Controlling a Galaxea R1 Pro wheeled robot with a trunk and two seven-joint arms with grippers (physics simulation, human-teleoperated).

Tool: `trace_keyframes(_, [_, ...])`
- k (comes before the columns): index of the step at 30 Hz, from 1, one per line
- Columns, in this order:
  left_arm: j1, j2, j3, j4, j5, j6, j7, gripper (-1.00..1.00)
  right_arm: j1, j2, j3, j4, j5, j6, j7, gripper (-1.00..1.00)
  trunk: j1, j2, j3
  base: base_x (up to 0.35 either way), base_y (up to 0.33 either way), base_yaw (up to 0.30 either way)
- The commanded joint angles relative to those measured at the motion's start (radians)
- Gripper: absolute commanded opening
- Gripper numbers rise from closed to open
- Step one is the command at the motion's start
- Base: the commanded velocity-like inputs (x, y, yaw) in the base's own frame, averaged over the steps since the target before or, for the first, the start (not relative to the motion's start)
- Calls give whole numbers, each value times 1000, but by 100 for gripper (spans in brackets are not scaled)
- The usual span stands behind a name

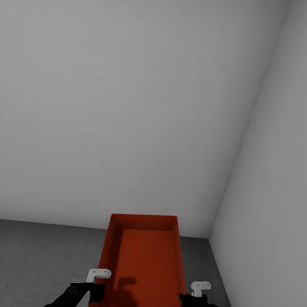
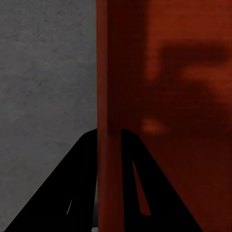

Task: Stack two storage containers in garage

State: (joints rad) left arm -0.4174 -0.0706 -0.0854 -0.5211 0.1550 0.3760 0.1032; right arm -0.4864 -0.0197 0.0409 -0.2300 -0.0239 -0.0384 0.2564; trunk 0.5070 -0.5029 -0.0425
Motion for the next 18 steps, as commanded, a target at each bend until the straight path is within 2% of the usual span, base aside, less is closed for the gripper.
trace_keyframes(1, [-1,0,7,-10,-25,-68,35,-100,1,23,42,3,-4,-5,22,-100,0,-2,-2,0,-175,0])
trace_keyframes(7, [-1,0,7,-10,-25,-68,35,-100,0,23,42,3,-4,-5,22,-100,0,-2,-2,9,-223,0])
trace_keyframes(15, [-1,0,7,-10,-25,-68,35,-100,0,23,42,3,-4,-5,23,-100,0,-2,-2,11,-31,0])
trace_keyframes(18, [-1,1,7,-10,-25,-68,35,-100,0,23,42,3,-4,-5,23,-100,0,-2,-2,207,-2,0])
